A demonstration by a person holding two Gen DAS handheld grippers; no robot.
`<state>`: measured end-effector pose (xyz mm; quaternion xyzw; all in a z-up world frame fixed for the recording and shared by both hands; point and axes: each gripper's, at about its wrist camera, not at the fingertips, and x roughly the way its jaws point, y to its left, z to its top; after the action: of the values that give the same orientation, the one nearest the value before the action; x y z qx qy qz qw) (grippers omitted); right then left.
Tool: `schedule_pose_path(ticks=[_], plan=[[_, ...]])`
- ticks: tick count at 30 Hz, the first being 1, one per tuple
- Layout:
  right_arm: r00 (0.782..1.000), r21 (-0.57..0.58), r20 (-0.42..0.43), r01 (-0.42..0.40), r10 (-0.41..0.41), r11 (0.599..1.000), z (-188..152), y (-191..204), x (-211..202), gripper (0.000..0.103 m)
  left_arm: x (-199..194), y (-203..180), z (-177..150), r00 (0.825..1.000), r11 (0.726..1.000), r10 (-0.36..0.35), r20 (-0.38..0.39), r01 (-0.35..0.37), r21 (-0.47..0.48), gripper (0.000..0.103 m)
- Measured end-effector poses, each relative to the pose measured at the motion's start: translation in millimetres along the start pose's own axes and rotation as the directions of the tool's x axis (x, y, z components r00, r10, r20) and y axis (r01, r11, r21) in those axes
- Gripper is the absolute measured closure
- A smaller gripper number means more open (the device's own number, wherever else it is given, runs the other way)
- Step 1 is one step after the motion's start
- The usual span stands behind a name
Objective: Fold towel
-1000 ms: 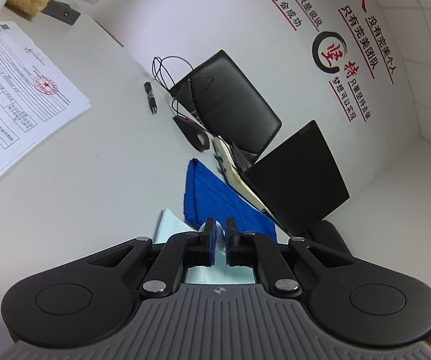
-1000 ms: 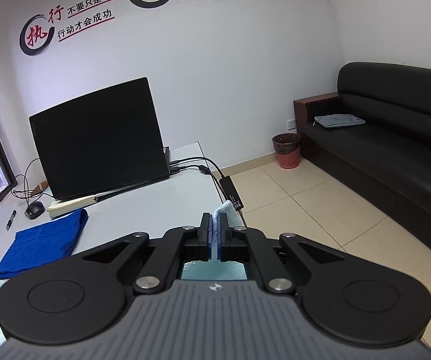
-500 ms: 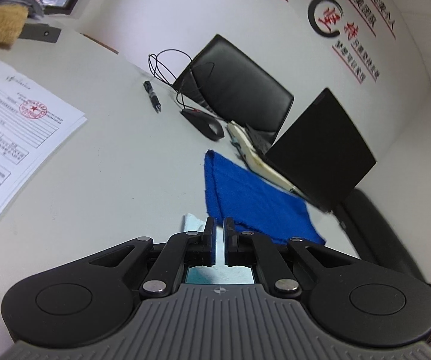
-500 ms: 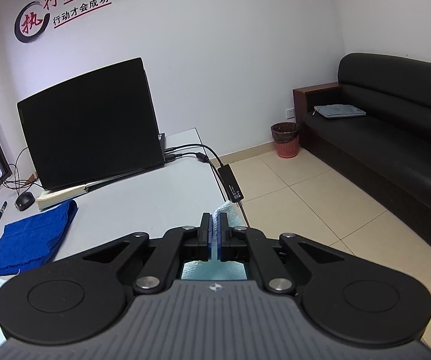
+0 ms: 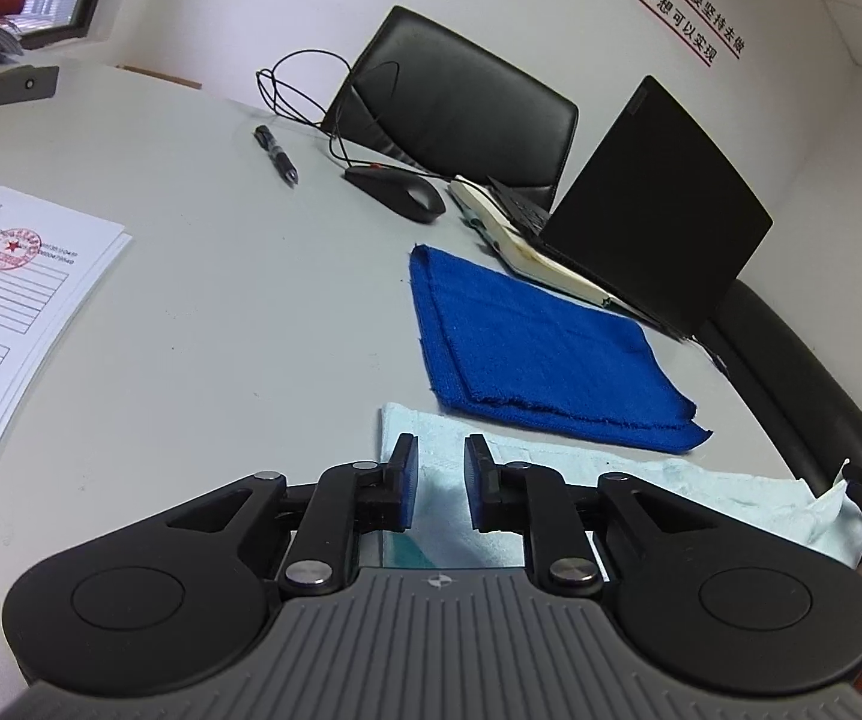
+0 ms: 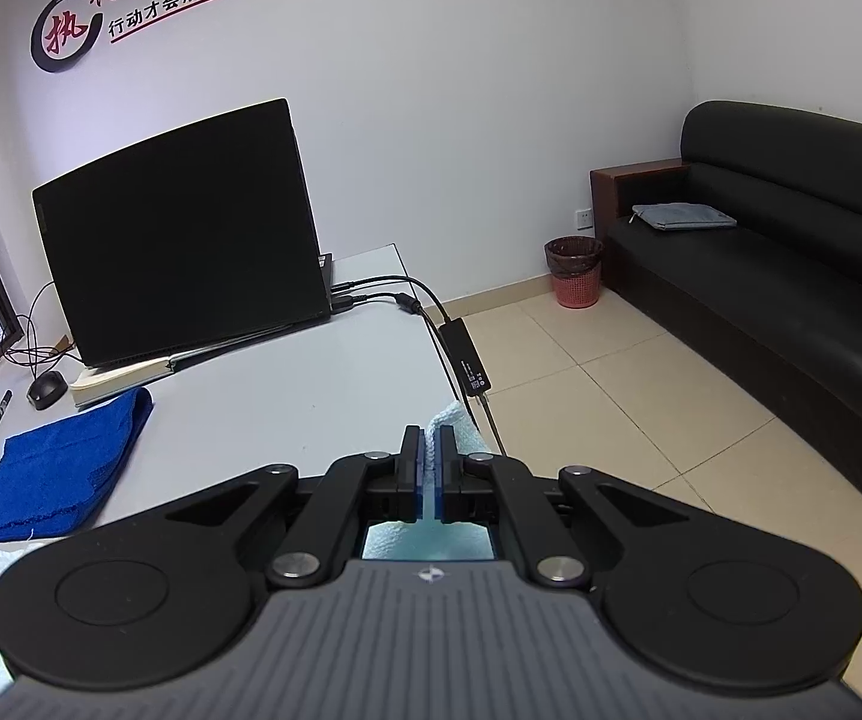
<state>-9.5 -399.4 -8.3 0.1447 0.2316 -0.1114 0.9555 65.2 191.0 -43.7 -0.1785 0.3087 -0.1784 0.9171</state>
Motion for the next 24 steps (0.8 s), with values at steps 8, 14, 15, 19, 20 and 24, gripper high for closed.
schedule_pose_path(ticks=[8, 14, 15, 19, 20, 24], plan=[[1.0, 0.003, -0.001, -0.008, 0.008, 1.0, -1, 0, 2, 0.1, 4, 0, 1, 1.0, 0.999, 0.007, -0.02, -0.006, 0.031, 0.069], [1.0, 0.008, -0.002, -0.008, 0.008, 1.0, -1, -2, 2, 0.1, 6, -5, 0, 1.0, 0.998, -0.001, -0.017, 0.002, 0.064, 0.093], [1.0, 0.009, 0.0, -0.008, 0.008, 1.0, -1, -3, 1, 0.1, 6, -4, 0, 1.0, 0.998, -0.001, -0.012, 0.002, 0.06, 0.094], [1.0, 0.014, 0.008, -0.008, 0.008, 1.0, -1, -5, -1, 0.1, -2, -5, 0, 0.999, 0.998, -0.015, 0.028, 0.013, 0.065, 0.096], [1.0, 0.016, 0.01, -0.008, 0.008, 1.0, 0, -5, -2, 0.1, -5, -6, 0, 0.999, 0.997, -0.02, 0.042, 0.017, 0.071, 0.096], [1.0, 0.023, 0.02, -0.009, 0.008, 1.0, 1, -7, -4, 0.1, -15, -10, 3, 0.996, 0.997, -0.031, 0.079, 0.025, 0.078, 0.096]])
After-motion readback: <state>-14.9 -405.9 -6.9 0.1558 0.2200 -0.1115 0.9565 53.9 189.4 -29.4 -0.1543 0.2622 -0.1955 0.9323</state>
